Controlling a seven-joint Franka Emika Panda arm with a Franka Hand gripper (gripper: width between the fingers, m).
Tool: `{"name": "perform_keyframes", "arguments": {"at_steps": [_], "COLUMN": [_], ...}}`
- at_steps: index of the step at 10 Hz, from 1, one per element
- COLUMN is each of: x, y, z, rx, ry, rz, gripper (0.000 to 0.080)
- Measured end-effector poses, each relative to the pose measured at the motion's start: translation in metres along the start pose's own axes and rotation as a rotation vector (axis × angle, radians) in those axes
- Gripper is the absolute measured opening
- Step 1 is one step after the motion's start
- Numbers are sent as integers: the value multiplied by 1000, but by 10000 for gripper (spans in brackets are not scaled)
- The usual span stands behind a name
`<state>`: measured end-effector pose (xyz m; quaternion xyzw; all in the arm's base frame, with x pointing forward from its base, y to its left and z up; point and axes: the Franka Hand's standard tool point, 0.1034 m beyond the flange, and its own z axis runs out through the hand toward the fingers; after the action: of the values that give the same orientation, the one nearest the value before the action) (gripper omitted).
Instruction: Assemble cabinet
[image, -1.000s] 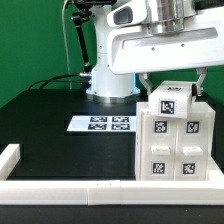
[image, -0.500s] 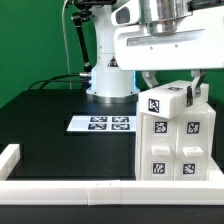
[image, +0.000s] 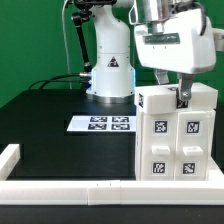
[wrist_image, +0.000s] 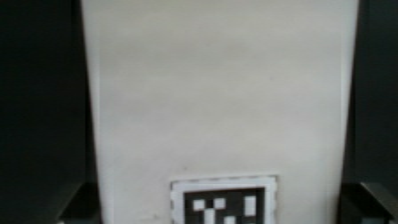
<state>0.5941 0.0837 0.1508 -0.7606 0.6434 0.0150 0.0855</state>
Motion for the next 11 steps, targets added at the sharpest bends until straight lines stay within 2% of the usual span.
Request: {"name": "perform_keyframes", "arguments": {"at_steps": [5,8,9,10,11], "x": [4,6,4,2,0], "y": [-2,-3,-3,-5,-6], "z": [-3,-3,-5,-9,-14], "rx": [12,17,20,27,37], "ry": [2,-16,-22,-31,-43], "rz": [427,491,455,436,397], "gripper": [555,555,683,763,793]}}
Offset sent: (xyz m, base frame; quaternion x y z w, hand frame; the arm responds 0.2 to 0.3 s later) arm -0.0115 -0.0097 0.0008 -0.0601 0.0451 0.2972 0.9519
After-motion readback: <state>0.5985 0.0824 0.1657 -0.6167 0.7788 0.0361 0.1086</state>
